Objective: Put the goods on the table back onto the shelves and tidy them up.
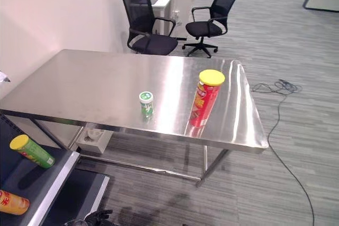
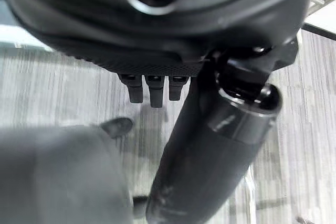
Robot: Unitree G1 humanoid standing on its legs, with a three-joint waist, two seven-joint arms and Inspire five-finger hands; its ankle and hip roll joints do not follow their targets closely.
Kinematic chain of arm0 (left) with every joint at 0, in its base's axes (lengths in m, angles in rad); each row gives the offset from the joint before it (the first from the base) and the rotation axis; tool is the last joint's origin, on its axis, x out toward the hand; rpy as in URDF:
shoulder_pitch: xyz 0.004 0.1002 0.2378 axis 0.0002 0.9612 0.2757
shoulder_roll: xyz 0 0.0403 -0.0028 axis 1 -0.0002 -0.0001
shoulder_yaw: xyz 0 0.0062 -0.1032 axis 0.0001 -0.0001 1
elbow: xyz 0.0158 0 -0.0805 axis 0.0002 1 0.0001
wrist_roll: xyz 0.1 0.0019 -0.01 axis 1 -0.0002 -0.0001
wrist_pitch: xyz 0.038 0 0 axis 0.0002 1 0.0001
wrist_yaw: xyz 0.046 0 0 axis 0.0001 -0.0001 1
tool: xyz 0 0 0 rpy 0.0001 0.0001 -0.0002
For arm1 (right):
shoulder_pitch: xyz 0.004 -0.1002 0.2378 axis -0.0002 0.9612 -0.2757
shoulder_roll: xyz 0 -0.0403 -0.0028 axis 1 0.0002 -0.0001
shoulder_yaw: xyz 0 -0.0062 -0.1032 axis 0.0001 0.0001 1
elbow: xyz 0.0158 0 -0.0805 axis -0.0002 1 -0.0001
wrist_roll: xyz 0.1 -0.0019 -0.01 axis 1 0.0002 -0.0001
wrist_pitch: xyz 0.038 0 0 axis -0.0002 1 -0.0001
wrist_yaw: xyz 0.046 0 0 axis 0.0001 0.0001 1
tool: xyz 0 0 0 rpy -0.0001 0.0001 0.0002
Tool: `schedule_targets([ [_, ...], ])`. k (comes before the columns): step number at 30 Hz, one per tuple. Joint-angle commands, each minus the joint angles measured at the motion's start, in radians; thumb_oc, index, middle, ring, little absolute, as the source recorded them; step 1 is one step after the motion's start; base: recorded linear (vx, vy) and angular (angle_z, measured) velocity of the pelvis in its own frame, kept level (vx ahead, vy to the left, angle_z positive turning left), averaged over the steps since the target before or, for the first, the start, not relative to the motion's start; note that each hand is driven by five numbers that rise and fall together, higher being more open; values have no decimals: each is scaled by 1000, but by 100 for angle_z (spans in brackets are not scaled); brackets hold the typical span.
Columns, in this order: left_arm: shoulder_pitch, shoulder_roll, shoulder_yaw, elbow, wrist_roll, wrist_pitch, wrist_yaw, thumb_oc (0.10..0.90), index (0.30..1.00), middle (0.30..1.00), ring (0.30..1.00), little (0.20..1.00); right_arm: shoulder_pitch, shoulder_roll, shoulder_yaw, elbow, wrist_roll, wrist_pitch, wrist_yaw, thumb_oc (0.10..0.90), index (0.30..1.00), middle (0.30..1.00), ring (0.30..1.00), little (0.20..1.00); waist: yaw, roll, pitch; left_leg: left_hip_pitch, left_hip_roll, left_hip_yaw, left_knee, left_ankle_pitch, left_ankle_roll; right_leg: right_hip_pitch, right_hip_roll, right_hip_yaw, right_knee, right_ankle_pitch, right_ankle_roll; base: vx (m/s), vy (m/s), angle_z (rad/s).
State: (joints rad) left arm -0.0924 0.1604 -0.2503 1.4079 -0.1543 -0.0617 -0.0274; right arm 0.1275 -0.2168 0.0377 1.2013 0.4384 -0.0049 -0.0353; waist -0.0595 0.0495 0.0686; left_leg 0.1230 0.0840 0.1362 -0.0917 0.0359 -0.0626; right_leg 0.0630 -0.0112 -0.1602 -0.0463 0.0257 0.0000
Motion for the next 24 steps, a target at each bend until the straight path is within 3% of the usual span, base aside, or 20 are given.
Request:
schedule_targets([
  [1,8,-17,-24,62,69,-1,-17,800,900,900,900,900,9,-56,-81,-108,126,-52,-40,800,900,900,900,900,-8,-45,-11,-55,6,9,4,-7,-2,12,-59,70,-17,-19,71,52,3,-55],
  [3,10,-20,-46,45,132,-10,-29,800,900,900,900,900,96,-128,-189,-305,93,-78,-66,800,900,900,900,900,-45,-50,-11,-45,14,36,4,-18,-2,2,-57,101,-19,-11,79,38,0,-63],
  [7,9,-24,-68,4,172,-19,-41,800,900,900,900,900,147,-197,-348,-452,60,-111,-113,800,900,900,900,900,-78,-50,-11,-40,21,59,4,-26,1,-14,-52,126,-21,-4,89,10,3,-37],
  [13,22,-26,-4,-14,166,-18,-41,800,900,900,900,900,217,-270,-537,-813,-86,-146,-165,800,900,900,900,900,-111,-50,-14,-31,33,91,4,-36,3,-27,-41,162,-27,0,96,23,-7,-20],
  [19,24,-31,7,-18,177,-25,-26,800,900,900,900,900,210,-351,-679,-1098,-203,-206,-206,800,900,900,900,900,-116,-50,-18,-22,36,100,4,-43,6,-23,-39,169,-27,-5,98,20,-2,-9],
  [20,23,-25,-6,-24,188,-28,-19,800,900,900,900,900,175,-407,-707,-1194,-245,-231,-213,800,900,900,900,900,-108,-55,-20,-18,37,97,4,-46,7,-16,-39,166,-28,-9,99,0,0,0],
  [24,18,-20,-23,-33,198,-29,-13,800,900,900,900,900,94,-478,-698,-1308,-274,-247,-207,800,900,900,900,900,-87,-57,-27,-20,34,87,4,-46,7,-7,-42,152,-30,-13,99,5,-1,4],
])
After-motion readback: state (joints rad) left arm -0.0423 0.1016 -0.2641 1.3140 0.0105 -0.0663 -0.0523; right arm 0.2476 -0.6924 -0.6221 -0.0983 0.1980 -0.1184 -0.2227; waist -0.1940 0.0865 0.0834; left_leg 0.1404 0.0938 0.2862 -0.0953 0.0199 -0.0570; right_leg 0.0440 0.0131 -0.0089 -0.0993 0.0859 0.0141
